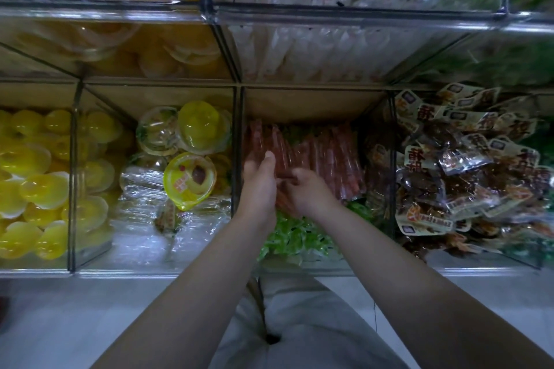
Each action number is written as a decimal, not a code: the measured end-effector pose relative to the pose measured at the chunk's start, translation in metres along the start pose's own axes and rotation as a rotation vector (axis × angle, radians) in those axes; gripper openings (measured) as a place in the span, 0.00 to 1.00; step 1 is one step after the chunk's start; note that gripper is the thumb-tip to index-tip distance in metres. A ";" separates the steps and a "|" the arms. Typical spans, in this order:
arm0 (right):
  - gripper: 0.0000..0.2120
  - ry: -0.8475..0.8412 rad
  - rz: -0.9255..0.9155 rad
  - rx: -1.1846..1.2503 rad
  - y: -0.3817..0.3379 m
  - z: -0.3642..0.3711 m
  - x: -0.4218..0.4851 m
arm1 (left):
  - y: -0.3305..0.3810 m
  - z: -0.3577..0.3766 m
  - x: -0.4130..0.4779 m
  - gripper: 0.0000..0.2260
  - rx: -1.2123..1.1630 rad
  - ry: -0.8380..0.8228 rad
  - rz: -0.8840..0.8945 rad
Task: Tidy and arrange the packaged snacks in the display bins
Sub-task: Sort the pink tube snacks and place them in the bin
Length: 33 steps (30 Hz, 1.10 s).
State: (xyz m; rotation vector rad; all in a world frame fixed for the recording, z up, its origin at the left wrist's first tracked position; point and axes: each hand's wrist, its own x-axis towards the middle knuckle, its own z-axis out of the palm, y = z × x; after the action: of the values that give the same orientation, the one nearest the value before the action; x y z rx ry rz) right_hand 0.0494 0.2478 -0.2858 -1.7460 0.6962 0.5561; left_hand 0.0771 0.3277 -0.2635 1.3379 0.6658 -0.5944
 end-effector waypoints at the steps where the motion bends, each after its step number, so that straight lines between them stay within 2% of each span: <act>1: 0.04 -0.023 0.010 0.005 0.000 -0.002 0.000 | 0.000 0.000 0.000 0.18 0.004 -0.001 -0.003; 5: 0.07 -0.092 0.013 -0.030 -0.005 -0.010 -0.006 | 0.006 0.001 -0.001 0.22 0.022 -0.013 -0.026; 8: 0.06 -0.053 0.013 0.115 -0.008 -0.015 -0.018 | 0.012 0.001 -0.003 0.23 0.037 -0.027 -0.052; 10: 0.06 -0.023 0.000 0.207 -0.012 -0.019 -0.027 | 0.021 -0.001 -0.008 0.18 0.024 -0.026 -0.082; 13: 0.10 0.010 -0.043 0.279 -0.021 -0.026 -0.042 | 0.032 -0.003 -0.016 0.06 0.102 -0.085 -0.116; 17: 0.05 0.047 -0.111 0.315 -0.038 -0.033 -0.068 | 0.043 -0.008 -0.030 0.08 0.106 -0.229 -0.079; 25: 0.06 -0.016 -0.169 0.434 -0.070 -0.044 -0.119 | 0.089 -0.015 -0.088 0.12 0.070 -0.431 0.022; 33: 0.11 0.042 -0.288 0.415 -0.100 -0.057 -0.160 | 0.125 -0.019 -0.133 0.14 0.086 -0.574 0.117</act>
State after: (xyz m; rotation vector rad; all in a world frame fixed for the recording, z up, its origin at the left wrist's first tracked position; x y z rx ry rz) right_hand 0.0059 0.2418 -0.0932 -1.4350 0.5310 0.1610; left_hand 0.0756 0.3652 -0.0842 1.1950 0.0952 -0.8705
